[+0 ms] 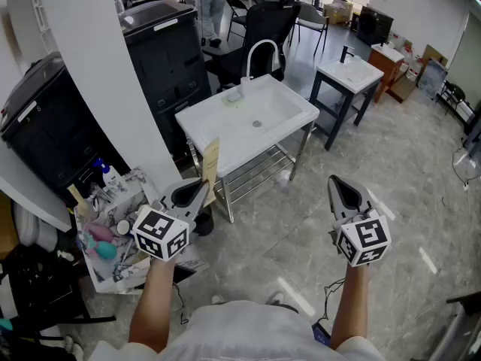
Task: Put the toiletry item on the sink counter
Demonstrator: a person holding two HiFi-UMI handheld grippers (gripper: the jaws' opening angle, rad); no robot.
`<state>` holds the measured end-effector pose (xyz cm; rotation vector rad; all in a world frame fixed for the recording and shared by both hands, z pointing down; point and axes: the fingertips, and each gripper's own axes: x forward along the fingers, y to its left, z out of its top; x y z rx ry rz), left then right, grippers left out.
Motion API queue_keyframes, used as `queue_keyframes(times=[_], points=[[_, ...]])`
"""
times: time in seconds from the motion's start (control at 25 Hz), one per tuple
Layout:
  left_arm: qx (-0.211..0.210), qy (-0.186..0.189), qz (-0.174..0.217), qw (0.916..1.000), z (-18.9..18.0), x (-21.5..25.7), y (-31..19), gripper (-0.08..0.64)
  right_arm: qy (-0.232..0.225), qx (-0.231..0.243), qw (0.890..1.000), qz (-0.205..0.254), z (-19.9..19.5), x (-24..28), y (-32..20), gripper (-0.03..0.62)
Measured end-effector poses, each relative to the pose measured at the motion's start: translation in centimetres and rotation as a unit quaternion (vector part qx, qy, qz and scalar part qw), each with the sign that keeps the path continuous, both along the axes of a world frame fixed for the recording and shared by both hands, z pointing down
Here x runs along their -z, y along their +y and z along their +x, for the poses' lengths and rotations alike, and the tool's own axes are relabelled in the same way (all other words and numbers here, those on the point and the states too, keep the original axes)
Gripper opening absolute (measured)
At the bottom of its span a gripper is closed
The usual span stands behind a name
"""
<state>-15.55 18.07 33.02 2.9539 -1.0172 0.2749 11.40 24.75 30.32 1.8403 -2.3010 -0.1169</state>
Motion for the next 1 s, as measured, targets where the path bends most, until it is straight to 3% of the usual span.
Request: queue_keyframes(times=[0.32, 0.44, 0.6, 1.0], points=[[-0.003, -0.002, -0.007, 1.0000, 1.9, -0.6, 0.0, 0.022, -0.022, -0.008, 1.000, 0.004, 2.3, -0.5, 0.1, -0.003], [0.000, -0.003, -0.006, 1.0000, 3.4, -0.6, 0.2, 0.023, -0.010, -0.006, 1.000, 0.006, 3.7, -0.5, 0.3, -0.003], [0.017, -0.002, -0.007, 0.9998, 5.4, -0.7, 0.5, 0.022, 0.007, 0.001, 1.000, 0.005, 6.4, -0.9, 0.6, -0.003], [0.057, -0.004, -0.020, 0.9982, 10.5, -2.1, 2.8, 0.022, -0.033, 0.040, 0.999, 0.003, 12.6, -2.5, 1.1, -0.003]])
